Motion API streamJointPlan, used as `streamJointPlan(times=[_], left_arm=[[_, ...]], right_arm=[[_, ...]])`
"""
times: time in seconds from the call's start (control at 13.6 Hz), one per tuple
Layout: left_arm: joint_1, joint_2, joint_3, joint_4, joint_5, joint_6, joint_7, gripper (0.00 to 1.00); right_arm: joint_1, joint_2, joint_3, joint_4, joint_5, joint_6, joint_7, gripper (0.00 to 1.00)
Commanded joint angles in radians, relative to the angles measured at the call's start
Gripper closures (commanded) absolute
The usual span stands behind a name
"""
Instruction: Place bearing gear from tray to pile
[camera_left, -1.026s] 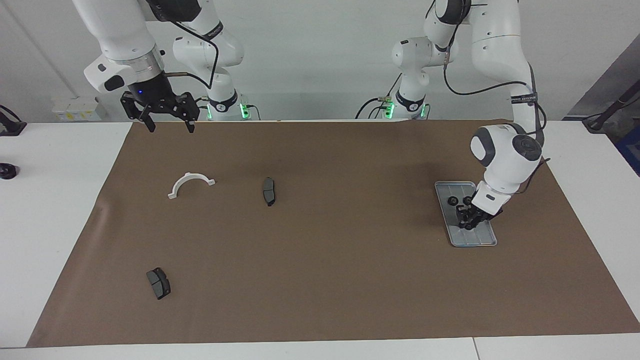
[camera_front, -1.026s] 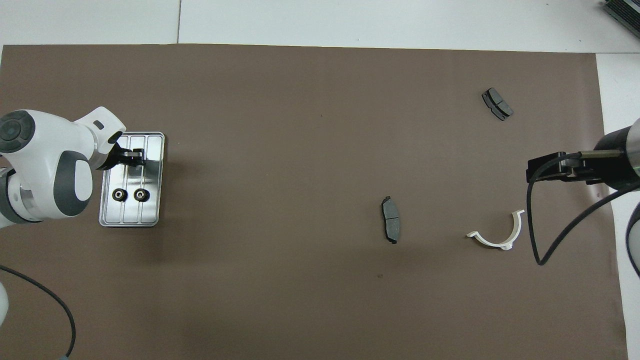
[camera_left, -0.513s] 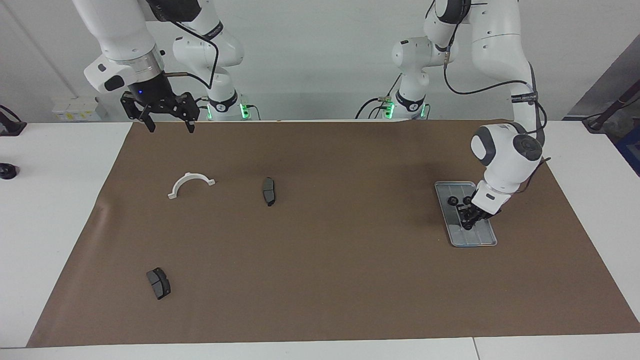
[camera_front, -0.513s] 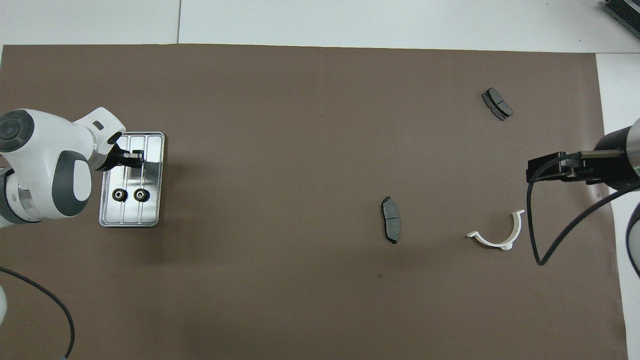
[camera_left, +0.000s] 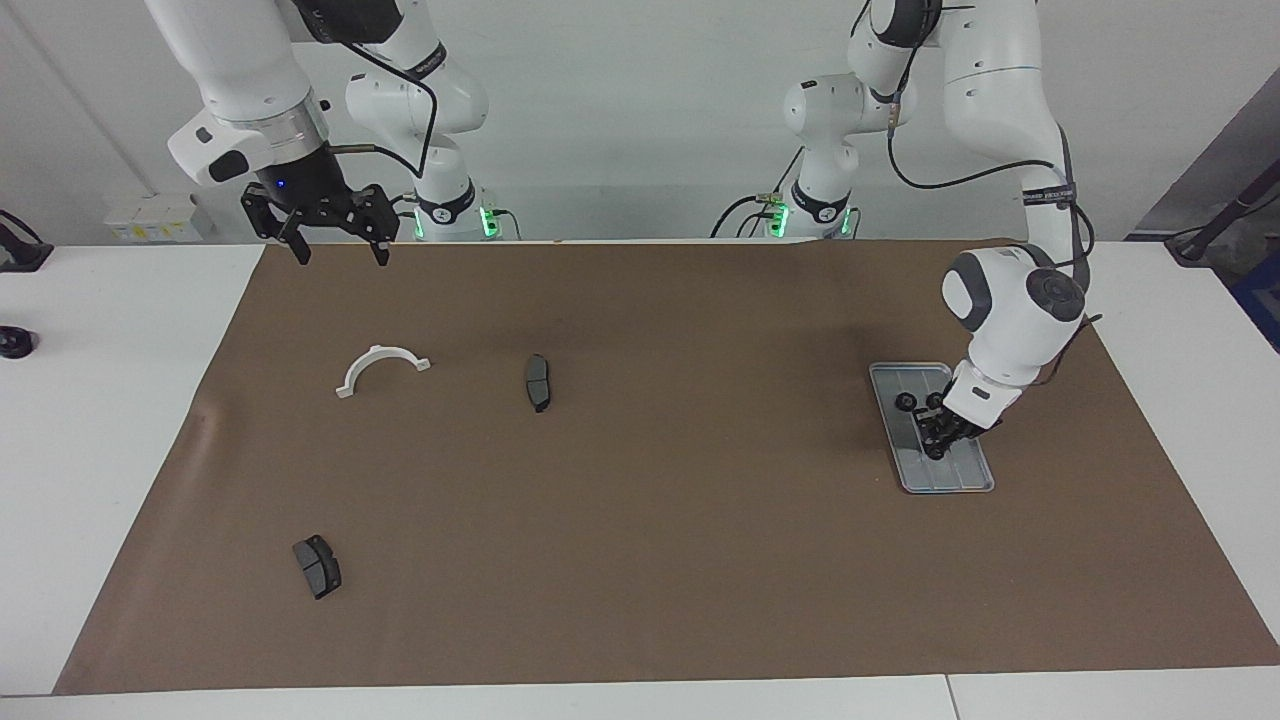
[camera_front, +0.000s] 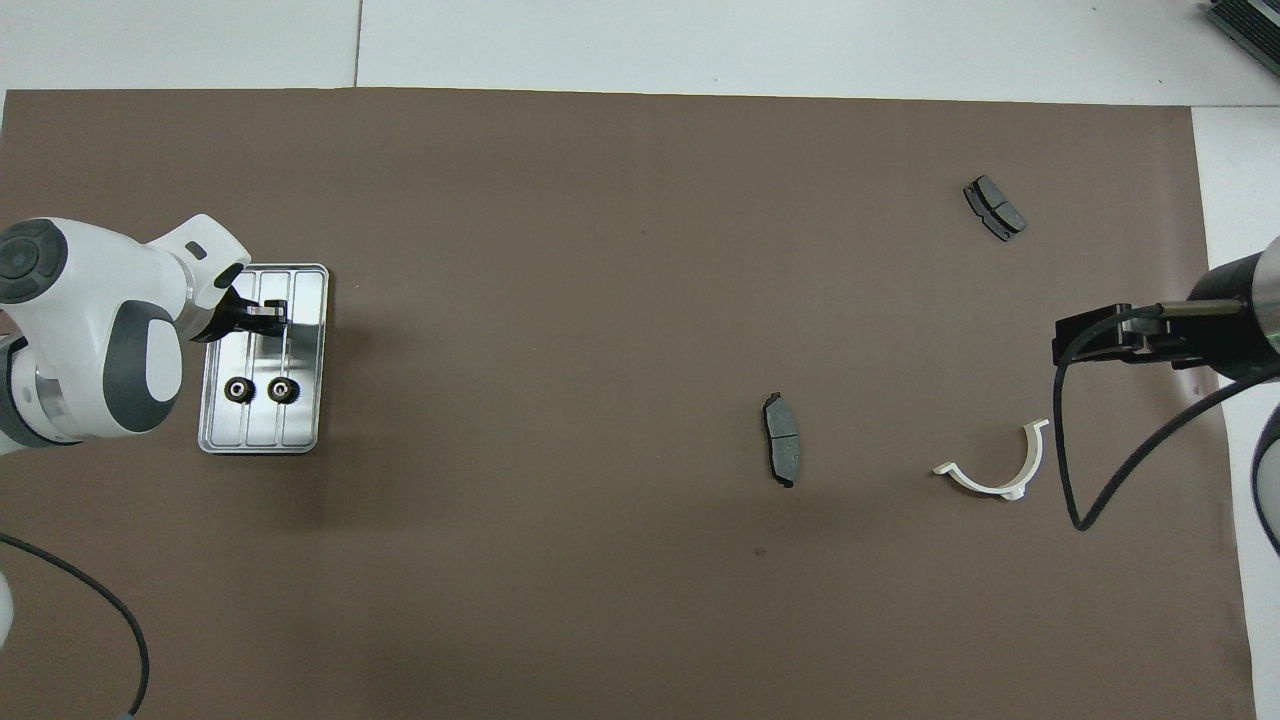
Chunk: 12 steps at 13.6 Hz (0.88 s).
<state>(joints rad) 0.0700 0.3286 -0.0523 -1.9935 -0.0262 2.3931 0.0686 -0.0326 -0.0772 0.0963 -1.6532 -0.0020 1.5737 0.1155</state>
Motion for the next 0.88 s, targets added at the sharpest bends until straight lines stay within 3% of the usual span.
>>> streamJointPlan(times=[0.0, 0.37, 0.59, 0.81], left_arm=[[0.004, -0.026, 0.003, 0.062, 0.011, -0.116, -0.001, 1.00], [-0.073, -0.049, -0.014, 0.214, 0.002, -0.322, -0.186, 1.00], [-0.227, -0.051, -0.015, 0.217, 0.002, -0.301, -0.445, 1.00], [-0.363, -0.033, -0.020, 0.203, -0.001, -0.183, -0.631, 1.00]], right_arm=[[-0.010, -0.024, 0.005, -0.028, 0.004, 0.009, 0.000, 0.00], [-0.009, -0.024, 0.005, -0.028, 0.004, 0.009, 0.000, 0.00], [-0.009, -0.024, 0.005, -0.028, 0.004, 0.009, 0.000, 0.00], [-0.009, -0.024, 0.005, -0.028, 0.004, 0.009, 0.000, 0.00]])
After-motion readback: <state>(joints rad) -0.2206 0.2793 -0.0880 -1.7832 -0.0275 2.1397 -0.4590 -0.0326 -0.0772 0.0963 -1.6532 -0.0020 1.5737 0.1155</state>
